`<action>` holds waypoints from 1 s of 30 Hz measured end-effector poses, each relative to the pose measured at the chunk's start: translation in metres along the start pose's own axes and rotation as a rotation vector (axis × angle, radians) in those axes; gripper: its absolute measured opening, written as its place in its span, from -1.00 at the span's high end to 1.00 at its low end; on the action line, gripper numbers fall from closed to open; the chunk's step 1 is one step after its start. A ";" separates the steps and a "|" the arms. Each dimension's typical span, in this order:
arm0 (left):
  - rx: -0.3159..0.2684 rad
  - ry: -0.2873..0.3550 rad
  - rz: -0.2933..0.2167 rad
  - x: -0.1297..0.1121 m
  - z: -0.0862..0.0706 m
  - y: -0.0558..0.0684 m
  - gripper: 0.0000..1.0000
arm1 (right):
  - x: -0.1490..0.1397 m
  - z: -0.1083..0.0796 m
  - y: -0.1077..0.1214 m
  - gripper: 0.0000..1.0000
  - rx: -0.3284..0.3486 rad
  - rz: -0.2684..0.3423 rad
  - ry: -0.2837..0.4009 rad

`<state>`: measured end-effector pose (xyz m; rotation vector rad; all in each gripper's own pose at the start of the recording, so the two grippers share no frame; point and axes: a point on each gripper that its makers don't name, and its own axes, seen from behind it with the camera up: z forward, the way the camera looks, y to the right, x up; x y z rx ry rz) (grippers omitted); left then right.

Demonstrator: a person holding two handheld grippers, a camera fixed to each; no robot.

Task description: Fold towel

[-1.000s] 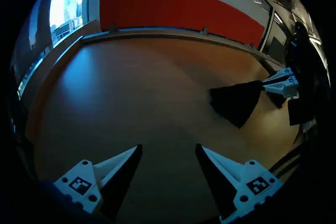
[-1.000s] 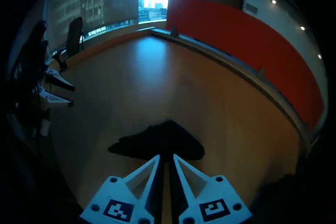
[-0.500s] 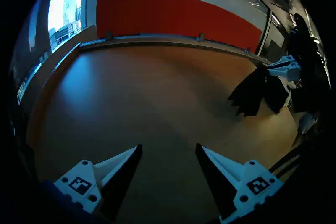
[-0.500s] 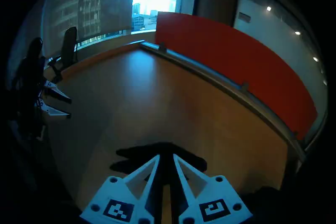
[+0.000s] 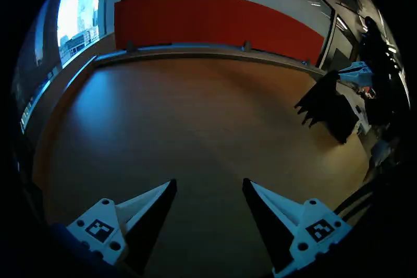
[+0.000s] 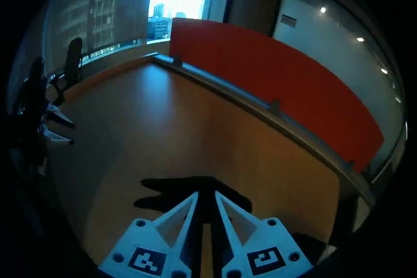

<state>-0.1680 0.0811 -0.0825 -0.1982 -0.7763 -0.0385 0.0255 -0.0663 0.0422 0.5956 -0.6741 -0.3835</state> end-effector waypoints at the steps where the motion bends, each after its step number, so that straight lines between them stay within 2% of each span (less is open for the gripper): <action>1: 0.001 -0.001 -0.001 0.001 0.001 0.001 -0.87 | -0.001 -0.002 0.009 0.87 -0.008 0.002 -0.002; 10: 0.010 -0.007 -0.006 0.004 0.005 0.013 -0.87 | -0.009 -0.024 0.087 0.87 -0.074 0.029 -0.014; 16: 0.017 -0.014 -0.005 0.004 0.006 0.019 -0.87 | -0.016 -0.036 0.131 0.87 -0.114 0.041 -0.027; 30: 0.030 -0.024 -0.003 0.004 0.006 0.030 -0.87 | -0.022 -0.056 0.197 0.87 -0.170 0.078 -0.029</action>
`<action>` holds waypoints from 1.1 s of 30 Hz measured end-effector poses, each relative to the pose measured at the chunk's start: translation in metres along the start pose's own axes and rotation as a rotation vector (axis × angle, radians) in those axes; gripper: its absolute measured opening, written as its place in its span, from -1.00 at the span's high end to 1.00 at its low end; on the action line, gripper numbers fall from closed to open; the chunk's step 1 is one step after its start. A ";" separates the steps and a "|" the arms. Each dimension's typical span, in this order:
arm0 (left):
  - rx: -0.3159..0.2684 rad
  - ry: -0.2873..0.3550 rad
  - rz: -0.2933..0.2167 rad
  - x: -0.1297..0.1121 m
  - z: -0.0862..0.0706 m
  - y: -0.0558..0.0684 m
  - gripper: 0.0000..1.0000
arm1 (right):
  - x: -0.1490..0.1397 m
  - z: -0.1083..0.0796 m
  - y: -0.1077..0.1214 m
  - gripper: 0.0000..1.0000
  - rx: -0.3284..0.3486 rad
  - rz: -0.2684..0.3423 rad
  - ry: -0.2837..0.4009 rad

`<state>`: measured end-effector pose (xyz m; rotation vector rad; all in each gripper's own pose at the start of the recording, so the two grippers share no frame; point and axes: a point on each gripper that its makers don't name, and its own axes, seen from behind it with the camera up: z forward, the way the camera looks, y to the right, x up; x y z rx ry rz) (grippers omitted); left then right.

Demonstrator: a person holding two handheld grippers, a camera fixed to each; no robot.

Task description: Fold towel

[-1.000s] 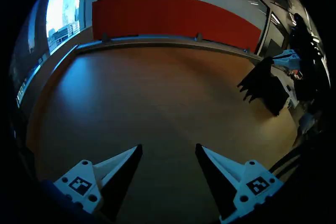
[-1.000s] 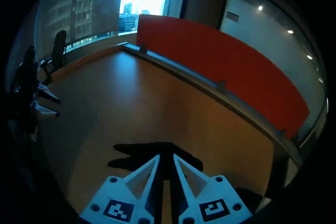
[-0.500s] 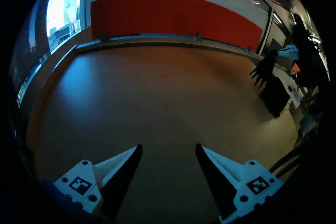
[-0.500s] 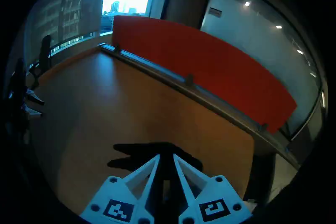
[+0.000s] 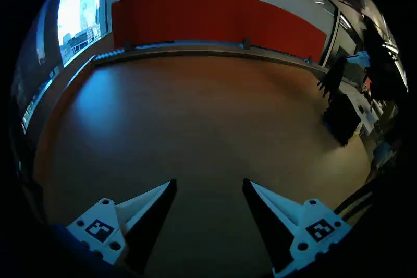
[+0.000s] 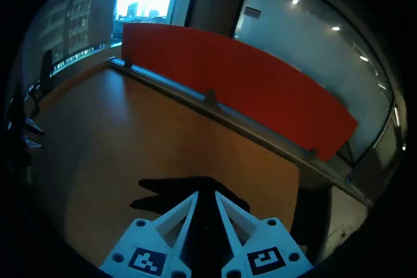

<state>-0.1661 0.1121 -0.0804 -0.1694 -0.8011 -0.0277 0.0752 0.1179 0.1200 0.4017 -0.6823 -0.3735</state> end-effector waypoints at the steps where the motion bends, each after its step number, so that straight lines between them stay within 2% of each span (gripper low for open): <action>1: 0.001 0.000 0.001 0.000 0.000 0.001 -0.87 | 0.000 0.000 0.004 0.87 -0.003 0.002 -0.001; 9: 0.007 -0.003 0.003 -0.002 -0.002 0.006 -0.87 | -0.008 -0.005 0.030 0.87 -0.027 0.020 -0.014; 21: -0.001 -0.010 0.016 0.000 0.000 0.018 -0.87 | -0.035 -0.020 0.044 0.87 -0.035 0.053 -0.032; 33: -0.021 -0.014 0.035 0.002 0.002 0.031 -0.87 | -0.088 -0.046 0.058 0.87 -0.040 0.088 -0.079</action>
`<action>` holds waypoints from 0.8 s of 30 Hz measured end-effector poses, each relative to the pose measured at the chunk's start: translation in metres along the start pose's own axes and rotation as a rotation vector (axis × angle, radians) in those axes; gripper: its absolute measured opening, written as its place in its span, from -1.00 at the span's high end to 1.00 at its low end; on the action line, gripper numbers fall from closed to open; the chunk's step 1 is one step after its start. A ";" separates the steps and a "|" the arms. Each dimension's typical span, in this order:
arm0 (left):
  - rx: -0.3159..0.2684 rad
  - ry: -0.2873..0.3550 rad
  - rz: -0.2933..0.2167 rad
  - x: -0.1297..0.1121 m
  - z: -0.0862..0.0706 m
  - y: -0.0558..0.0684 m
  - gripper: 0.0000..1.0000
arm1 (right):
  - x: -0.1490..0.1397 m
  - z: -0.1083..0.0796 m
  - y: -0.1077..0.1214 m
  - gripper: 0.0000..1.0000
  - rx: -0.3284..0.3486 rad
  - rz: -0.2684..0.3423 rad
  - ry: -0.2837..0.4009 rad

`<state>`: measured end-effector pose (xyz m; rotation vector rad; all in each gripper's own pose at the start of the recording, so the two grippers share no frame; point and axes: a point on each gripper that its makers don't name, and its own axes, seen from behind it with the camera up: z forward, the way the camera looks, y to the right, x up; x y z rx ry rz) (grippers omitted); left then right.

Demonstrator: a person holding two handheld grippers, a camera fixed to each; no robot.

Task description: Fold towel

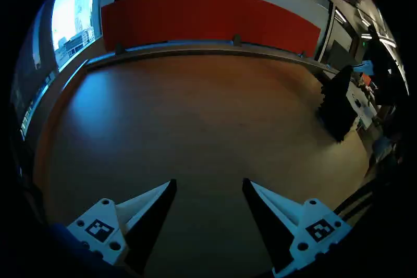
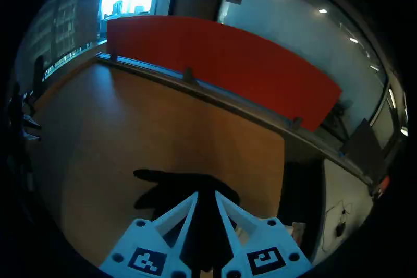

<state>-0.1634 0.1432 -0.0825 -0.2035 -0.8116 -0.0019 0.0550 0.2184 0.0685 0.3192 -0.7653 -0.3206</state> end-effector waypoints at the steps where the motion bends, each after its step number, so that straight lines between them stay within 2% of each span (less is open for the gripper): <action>1: -0.002 -0.001 0.002 0.000 0.000 0.001 -0.87 | -0.004 -0.001 0.000 0.87 0.001 0.007 -0.003; 12: -0.014 -0.003 0.013 0.000 0.000 0.008 -0.87 | -0.040 -0.012 -0.011 0.87 0.007 0.049 -0.020; 18: -0.015 -0.004 0.019 0.001 -0.001 0.008 -0.87 | -0.063 -0.016 -0.004 0.87 -0.024 0.064 -0.045; 24: -0.014 -0.005 0.026 0.001 -0.002 0.006 -0.87 | -0.101 -0.018 0.001 0.87 -0.045 0.085 -0.099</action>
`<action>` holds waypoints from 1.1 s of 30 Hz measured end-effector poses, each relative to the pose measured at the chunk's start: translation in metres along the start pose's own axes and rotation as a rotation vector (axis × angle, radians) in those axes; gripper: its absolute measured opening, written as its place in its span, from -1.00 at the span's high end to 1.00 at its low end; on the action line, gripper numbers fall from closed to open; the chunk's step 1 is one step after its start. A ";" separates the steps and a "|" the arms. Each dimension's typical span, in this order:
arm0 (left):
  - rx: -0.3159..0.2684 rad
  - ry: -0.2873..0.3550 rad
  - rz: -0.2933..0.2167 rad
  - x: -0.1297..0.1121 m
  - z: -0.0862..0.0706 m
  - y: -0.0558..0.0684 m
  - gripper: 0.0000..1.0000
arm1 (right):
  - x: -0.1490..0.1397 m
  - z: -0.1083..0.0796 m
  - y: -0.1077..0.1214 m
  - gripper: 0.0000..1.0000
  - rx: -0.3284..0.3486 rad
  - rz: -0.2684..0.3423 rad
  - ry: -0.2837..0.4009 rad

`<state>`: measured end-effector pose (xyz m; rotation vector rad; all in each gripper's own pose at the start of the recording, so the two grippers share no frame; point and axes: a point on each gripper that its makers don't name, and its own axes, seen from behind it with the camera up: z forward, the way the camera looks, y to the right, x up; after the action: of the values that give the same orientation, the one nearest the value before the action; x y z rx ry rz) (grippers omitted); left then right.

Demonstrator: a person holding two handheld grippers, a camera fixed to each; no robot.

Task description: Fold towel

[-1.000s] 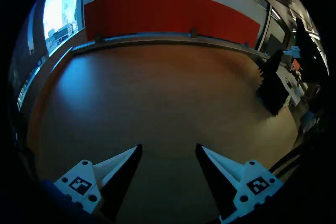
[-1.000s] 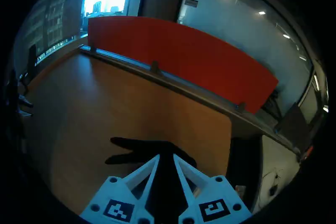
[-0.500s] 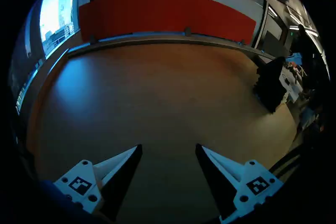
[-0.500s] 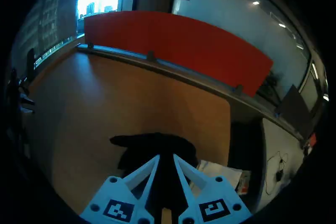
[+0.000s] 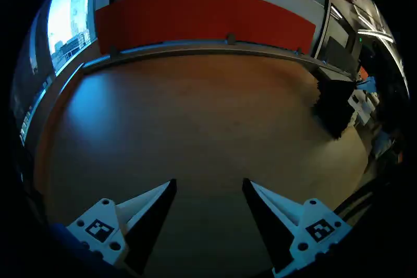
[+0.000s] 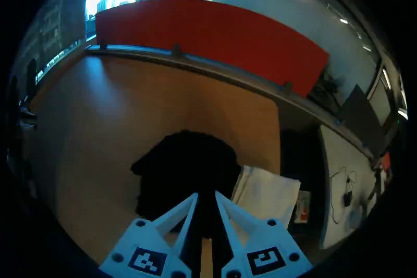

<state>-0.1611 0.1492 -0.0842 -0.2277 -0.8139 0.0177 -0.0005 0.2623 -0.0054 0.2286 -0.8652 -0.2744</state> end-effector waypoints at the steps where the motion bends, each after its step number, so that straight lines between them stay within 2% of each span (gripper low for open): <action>1: 0.000 -0.001 0.001 0.000 0.000 0.000 -0.87 | -0.007 0.001 0.001 0.87 -0.004 0.004 -0.011; 6: 0.001 -0.002 0.006 0.000 0.000 0.000 -0.87 | -0.040 0.008 0.003 0.87 -0.020 0.026 -0.063; 14: 0.011 -0.003 0.013 -0.001 -0.003 -0.004 -0.87 | -0.073 0.020 0.003 0.87 -0.034 0.092 -0.101; 24: 0.026 0.002 0.014 0.002 -0.008 -0.011 -0.87 | -0.095 0.034 0.008 0.87 -0.066 0.167 -0.129; 33: 0.030 -0.001 0.015 -0.001 -0.009 -0.013 -0.87 | -0.105 0.041 0.010 0.87 -0.093 0.197 -0.137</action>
<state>-0.1560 0.1348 -0.0886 -0.2053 -0.8129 0.0445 -0.0953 0.3024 -0.0521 0.0380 -1.0003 -0.1470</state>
